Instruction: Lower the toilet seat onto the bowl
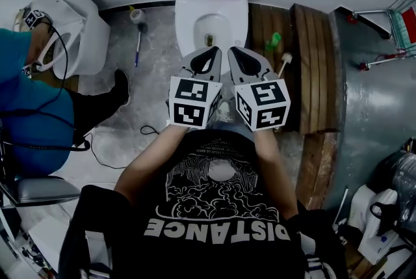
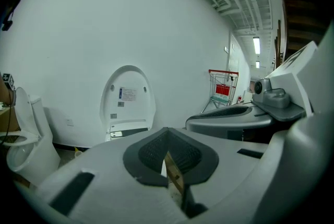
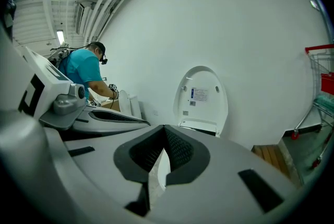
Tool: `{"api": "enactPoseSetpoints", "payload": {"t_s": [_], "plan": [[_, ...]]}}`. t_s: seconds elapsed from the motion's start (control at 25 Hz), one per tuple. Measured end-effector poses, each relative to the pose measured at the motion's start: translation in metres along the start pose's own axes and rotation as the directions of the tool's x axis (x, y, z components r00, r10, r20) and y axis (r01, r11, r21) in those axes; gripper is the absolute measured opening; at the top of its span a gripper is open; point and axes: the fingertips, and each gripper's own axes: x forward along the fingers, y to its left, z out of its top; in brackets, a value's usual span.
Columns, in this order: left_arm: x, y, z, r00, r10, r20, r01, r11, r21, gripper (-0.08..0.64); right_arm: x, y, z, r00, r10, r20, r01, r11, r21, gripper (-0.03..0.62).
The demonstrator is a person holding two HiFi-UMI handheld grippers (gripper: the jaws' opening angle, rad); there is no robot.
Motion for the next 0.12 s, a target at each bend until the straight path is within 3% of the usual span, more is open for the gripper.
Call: {"api": "enactPoseSetpoints", "payload": {"t_s": [0.12], "plan": [[-0.0021, 0.0024, -0.0029, 1.0, -0.001, -0.001, 0.001, 1.0, 0.0, 0.011, 0.0002, 0.0022, -0.0015, 1.0, -0.002, -0.001, 0.002, 1.0, 0.002, 0.015]]}}
